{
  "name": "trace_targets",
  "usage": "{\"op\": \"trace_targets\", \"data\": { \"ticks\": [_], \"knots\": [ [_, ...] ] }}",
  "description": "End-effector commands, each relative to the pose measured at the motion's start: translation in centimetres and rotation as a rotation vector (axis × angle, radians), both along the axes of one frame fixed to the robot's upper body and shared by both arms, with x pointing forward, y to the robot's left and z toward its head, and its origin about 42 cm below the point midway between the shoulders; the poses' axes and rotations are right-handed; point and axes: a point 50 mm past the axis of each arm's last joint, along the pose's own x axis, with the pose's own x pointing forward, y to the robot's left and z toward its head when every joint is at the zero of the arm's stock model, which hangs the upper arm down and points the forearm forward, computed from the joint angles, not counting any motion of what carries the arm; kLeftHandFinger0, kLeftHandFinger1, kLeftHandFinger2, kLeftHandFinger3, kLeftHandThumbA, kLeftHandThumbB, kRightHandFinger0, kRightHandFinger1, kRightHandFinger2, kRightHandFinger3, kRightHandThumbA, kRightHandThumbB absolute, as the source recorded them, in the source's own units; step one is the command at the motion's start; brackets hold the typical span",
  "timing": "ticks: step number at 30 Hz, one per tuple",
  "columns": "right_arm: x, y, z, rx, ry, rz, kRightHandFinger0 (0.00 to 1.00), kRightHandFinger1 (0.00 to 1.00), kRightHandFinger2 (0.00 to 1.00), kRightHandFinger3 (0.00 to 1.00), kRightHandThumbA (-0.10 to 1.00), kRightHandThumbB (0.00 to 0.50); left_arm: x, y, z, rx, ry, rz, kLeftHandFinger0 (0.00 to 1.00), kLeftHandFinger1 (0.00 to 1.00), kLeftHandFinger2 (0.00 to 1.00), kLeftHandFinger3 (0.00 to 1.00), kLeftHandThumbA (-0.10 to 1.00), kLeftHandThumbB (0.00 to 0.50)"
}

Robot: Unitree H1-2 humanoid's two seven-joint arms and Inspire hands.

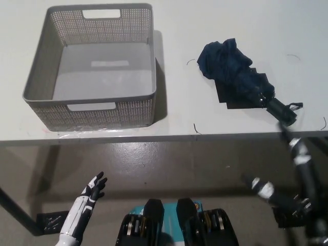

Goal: Use the right hand to pick up a umbrella on the right side and place it into a container on the lft side

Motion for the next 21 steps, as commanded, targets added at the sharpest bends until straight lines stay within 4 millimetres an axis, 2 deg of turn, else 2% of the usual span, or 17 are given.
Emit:
{"op": "trace_targets", "data": {
  "ticks": [1, 2, 3, 6, 8, 11, 13, 14, 15, 18, 21],
  "knots": [
    [1.8, -2.1, 13.0, -0.265, -0.241, -0.153, 1.0, 1.0, 1.0, 1.0, 1.0, 0.406, 0.6, 0.4, 1.7, 0.033, -0.111, -0.039, 1.0, 1.0, 1.0, 1.0, 1.0, 0.329],
    [3.5, -2.7, 17.2, -0.33, -0.266, -0.193, 1.0, 1.0, 1.0, 1.0, 1.0, 0.411, 0.7, 0.4, 1.7, 0.033, -0.114, -0.042, 1.0, 1.0, 1.0, 1.0, 1.0, 0.329],
    [4.6, -2.9, 18.9, -0.359, -0.269, -0.211, 1.0, 1.0, 1.0, 1.0, 1.0, 0.412, 0.9, 0.4, 1.8, 0.035, -0.117, -0.043, 1.0, 1.0, 1.0, 1.0, 1.0, 0.33],
    [7.9, -2.9, 22.3, -0.406, -0.246, -0.207, 1.0, 1.0, 1.0, 1.0, 1.0, 0.423, 0.8, 0.4, 1.7, 0.034, -0.113, -0.042, 1.0, 1.0, 1.0, 1.0, 1.0, 0.346],
    [11.0, -2.6, 24.7, -0.439, -0.206, -0.2, 1.0, 1.0, 1.0, 1.0, 1.0, 0.423, 0.7, 0.4, 1.7, 0.038, -0.115, -0.038, 1.0, 1.0, 1.0, 1.0, 1.0, 0.343],
    [15.1, -1.4, 26.5, -0.519, -0.127, -0.196, 1.0, 1.0, 1.0, 1.0, 1.0, 0.456, 0.7, 0.4, 1.7, 0.038, -0.116, -0.039, 1.0, 1.0, 1.0, 1.0, 1.0, 0.341],
    [16.8, -0.9, 26.9, -0.552, -0.087, -0.204, 1.0, 1.0, 1.0, 1.0, 1.0, 0.467, 0.7, 0.4, 1.7, 0.045, -0.117, -0.041, 1.0, 1.0, 1.0, 1.0, 1.0, 0.34],
    [18.5, -0.4, 27.3, -0.57, -0.021, -0.217, 1.0, 1.0, 1.0, 1.0, 1.0, 0.5, 0.7, 0.4, 1.7, 0.039, -0.112, -0.038, 1.0, 1.0, 1.0, 1.0, 1.0, 0.343],
    [20.2, 0.1, 27.4, -0.594, 0.016, -0.22, 1.0, 1.0, 1.0, 1.0, 1.0, 0.5, 0.7, 0.3, 1.7, 0.04, -0.113, -0.038, 1.0, 1.0, 1.0, 1.0, 1.0, 0.335],
    [23.4, 1.1, 27.3, -0.687, 0.127, -0.219, 1.0, 1.0, 1.0, 1.0, 1.0, 0.5, 0.5, 0.4, 1.7, 0.039, -0.112, -0.039, 1.0, 1.0, 1.0, 1.0, 1.0, 0.335],
    [25.4, 1.8, 27.1, -0.755, 0.216, -0.211, 1.0, 1.0, 1.0, 1.0, 1.0, 0.5, 0.4, 0.5, 1.6, 0.045, -0.111, -0.039, 1.0, 1.0, 1.0, 1.0, 1.0, 0.331]
  ]
}}
